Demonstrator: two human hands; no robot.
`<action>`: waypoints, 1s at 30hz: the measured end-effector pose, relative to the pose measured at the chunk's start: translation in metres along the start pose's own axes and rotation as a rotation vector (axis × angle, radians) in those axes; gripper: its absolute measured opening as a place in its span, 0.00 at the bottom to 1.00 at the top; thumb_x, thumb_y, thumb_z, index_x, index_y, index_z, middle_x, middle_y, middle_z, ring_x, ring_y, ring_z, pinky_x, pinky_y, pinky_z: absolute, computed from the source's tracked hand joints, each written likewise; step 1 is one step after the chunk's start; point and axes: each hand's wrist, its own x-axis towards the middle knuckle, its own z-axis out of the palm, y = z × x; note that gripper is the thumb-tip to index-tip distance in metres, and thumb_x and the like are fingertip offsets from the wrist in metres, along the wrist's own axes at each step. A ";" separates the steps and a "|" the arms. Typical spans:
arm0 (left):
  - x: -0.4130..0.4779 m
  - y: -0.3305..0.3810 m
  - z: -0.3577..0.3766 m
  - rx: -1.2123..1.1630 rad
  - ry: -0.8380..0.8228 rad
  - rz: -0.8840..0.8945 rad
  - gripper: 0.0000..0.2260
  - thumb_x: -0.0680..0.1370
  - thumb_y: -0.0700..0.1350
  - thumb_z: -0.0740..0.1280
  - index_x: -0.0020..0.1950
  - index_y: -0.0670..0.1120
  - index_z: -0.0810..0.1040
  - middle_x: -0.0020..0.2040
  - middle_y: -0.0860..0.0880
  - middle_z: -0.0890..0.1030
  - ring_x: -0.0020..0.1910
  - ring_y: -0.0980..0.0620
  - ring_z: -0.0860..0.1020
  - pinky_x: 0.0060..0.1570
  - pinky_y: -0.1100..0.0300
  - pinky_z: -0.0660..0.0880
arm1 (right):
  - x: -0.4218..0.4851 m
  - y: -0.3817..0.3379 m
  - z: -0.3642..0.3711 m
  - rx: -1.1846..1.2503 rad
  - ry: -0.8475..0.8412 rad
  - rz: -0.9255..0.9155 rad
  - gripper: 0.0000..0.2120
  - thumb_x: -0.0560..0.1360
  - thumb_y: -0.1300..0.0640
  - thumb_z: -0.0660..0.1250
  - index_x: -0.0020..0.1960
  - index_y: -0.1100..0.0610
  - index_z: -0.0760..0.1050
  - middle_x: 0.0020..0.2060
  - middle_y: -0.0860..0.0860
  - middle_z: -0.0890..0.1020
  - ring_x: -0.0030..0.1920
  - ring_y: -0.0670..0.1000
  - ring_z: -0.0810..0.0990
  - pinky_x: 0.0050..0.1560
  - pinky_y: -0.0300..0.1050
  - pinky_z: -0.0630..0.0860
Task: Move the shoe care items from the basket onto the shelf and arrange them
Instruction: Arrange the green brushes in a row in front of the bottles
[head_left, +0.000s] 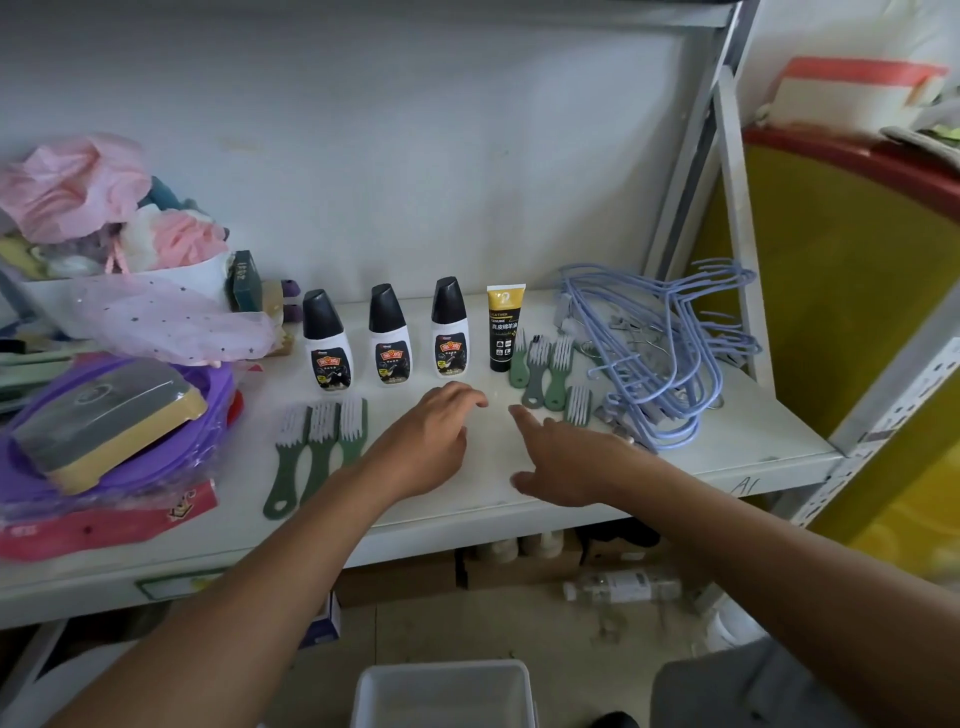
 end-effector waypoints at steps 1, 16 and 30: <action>0.001 0.001 0.001 0.002 -0.001 -0.001 0.20 0.82 0.35 0.58 0.73 0.49 0.68 0.73 0.52 0.68 0.73 0.53 0.65 0.69 0.57 0.66 | -0.002 0.000 0.000 0.018 0.011 -0.007 0.41 0.79 0.43 0.62 0.81 0.52 0.41 0.72 0.60 0.67 0.69 0.61 0.71 0.63 0.57 0.73; -0.006 -0.009 -0.008 0.017 0.004 0.012 0.19 0.82 0.37 0.59 0.72 0.48 0.68 0.73 0.52 0.68 0.73 0.53 0.64 0.70 0.56 0.66 | 0.020 0.013 -0.007 -0.232 0.170 0.149 0.13 0.81 0.57 0.58 0.60 0.59 0.77 0.57 0.57 0.76 0.58 0.60 0.79 0.52 0.52 0.76; -0.020 -0.026 -0.034 0.044 0.216 -0.096 0.17 0.80 0.34 0.61 0.67 0.47 0.74 0.68 0.49 0.75 0.68 0.49 0.72 0.64 0.51 0.72 | 0.029 -0.017 -0.001 -0.183 0.225 -0.146 0.08 0.78 0.65 0.60 0.54 0.61 0.76 0.54 0.56 0.77 0.55 0.57 0.79 0.55 0.50 0.77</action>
